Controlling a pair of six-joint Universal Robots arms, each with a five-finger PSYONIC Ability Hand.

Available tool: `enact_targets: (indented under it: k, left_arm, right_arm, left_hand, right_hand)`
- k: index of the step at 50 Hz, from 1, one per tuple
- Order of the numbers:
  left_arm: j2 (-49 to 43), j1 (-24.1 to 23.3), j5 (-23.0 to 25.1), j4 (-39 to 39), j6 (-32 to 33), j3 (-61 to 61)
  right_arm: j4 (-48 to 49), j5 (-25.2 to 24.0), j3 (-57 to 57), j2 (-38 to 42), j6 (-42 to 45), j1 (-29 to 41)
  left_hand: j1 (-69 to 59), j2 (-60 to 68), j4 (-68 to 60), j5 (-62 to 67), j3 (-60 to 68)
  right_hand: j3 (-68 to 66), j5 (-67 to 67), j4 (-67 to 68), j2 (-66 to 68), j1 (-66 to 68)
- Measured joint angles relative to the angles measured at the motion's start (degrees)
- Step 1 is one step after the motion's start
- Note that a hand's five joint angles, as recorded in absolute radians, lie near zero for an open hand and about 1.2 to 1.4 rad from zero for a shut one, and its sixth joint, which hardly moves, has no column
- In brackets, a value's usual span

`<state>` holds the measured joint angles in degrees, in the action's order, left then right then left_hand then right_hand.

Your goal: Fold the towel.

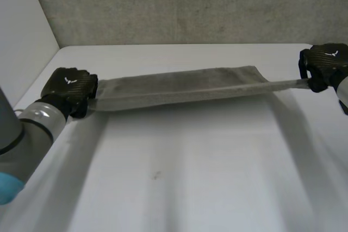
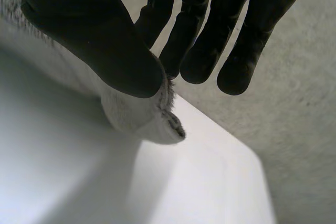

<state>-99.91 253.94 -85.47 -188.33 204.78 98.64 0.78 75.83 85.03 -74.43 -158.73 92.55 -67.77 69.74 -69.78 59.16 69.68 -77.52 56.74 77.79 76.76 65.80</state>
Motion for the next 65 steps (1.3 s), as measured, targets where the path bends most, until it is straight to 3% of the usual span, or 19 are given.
enact_targets:
  k: [6, 10, 15, 21, 31, 35, 38, 43, 54, 57, 58, 59, 62, 65]
  left_arm:
    - [5.43, 0.17, -0.01, 11.92, 0.25, 1.94]
    - [8.41, 0.05, 0.11, 17.62, 0.49, 4.21]
    - [11.71, -0.27, 0.36, 20.71, 1.61, 7.13]
    - [12.34, -0.26, 0.64, 19.03, 3.96, 8.44]
    - [0.7, 0.2, 0.49, 5.1, 5.09, 3.67]
    - [-9.56, -0.2, -0.01, -0.56, 5.07, -3.26]
    - [-16.78, -0.53, -0.26, -1.99, 5.04, -9.08]
    - [-27.78, -1.09, -1.23, -2.35, 5.02, -19.49]
    - [-39.18, -1.87, -4.66, -2.28, 5.01, -33.92]
    - [-40.32, -2.26, -4.85, -2.57, 4.95, -35.71]
    - [-40.48, -2.64, -4.85, -2.87, 4.9, -36.02]
    - [-40.47, -2.77, -4.85, -3.0, 4.89, -36.05]
    - [-40.18, -3.61, -4.81, -3.98, 4.81, -35.82]
    - [-39.14, -4.5, -4.83, -5.36, 4.67, -34.88]
  right_arm:
    - [-9.12, 1.01, 4.57, -7.53, 19.76, 0.17]
    - [-15.62, 1.35, 7.2, -11.32, 28.15, -0.07]
    - [-23.18, 1.16, 9.41, -15.4, 33.31, -0.38]
    - [-26.25, 0.54, 10.12, -15.99, 34.23, -0.01]
    - [-11.99, 2.15, 5.16, -0.53, 31.75, 4.2]
    - [-6.06, 5.05, 0.0, 7.74, 30.06, 6.59]
    - [-0.7, 8.88, -7.26, 16.78, 28.51, 8.57]
    - [6.17, 11.07, -14.24, 24.41, 27.82, 9.96]
    - [17.82, 11.62, -20.99, 31.87, 28.21, 10.55]
    - [18.55, 11.64, -22.18, 33.76, 28.46, 10.88]
    - [18.52, 11.69, -22.4, 34.35, 28.52, 11.14]
    - [18.49, 11.72, -22.41, 34.45, 28.51, 11.22]
    - [18.09, 11.94, -22.07, 34.39, 28.42, 11.54]
    - [17.44, 12.89, -20.61, 32.52, 27.96, 11.82]
  left_hand:
    - [0.0, 0.0, 0.0, 0.0, 0.0]
    - [0.0, 0.0, 0.0, 0.0, 0.0]
    - [0.0, 0.0, 0.0, 0.0, 0.0]
    - [-0.02, 0.0, 0.0, 0.0, 0.0]
    - [-0.25, 0.0, 0.0, 0.0, 0.0]
    - [-0.25, 0.0, -0.01, 0.0, 0.0]
    - [-0.26, 0.0, 0.0, 0.0, 0.0]
    - [-0.26, 0.0, 0.0, 0.0, 0.0]
    - [-0.26, 0.0, 0.0, 0.0, 0.0]
    - [31.88, -30.64, 30.42, -29.34, -30.02]
    - [33.55, -33.53, 31.88, -30.77, -31.43]
    - [49.07, -49.02, 49.0, -46.7, -48.23]
    - [52.99, -55.64, 55.61, -53.93, -55.57]
    - [55.07, -57.68, 57.57, -55.91, -57.48]
  right_hand:
    - [-0.01, 0.2, 0.0, 0.0, 0.11]
    - [-0.02, 0.43, 0.0, 0.0, 0.29]
    - [-0.02, 1.17, 0.01, 0.0, 0.49]
    - [-0.02, 1.47, 0.01, 0.0, 0.92]
    - [-0.03, 2.14, 0.01, 0.0, 1.27]
    - [-0.06, 2.15, 0.01, 0.0, 1.38]
    - [-0.21, 2.19, 0.01, 0.0, 1.43]
    - [-0.22, 2.22, 0.01, 0.0, 1.46]
    - [1.33, 2.18, -1.65, -0.33, 1.01]
    - [33.91, -27.48, -32.79, -33.32, -27.97]
    - [48.57, -42.77, -48.27, -48.22, -41.9]
    - [53.72, -45.99, -52.39, -53.44, -44.66]
    - [63.29, -51.72, -62.93, -61.7, -48.74]
    - [64.02, -51.78, -63.19, -61.71, -48.74]
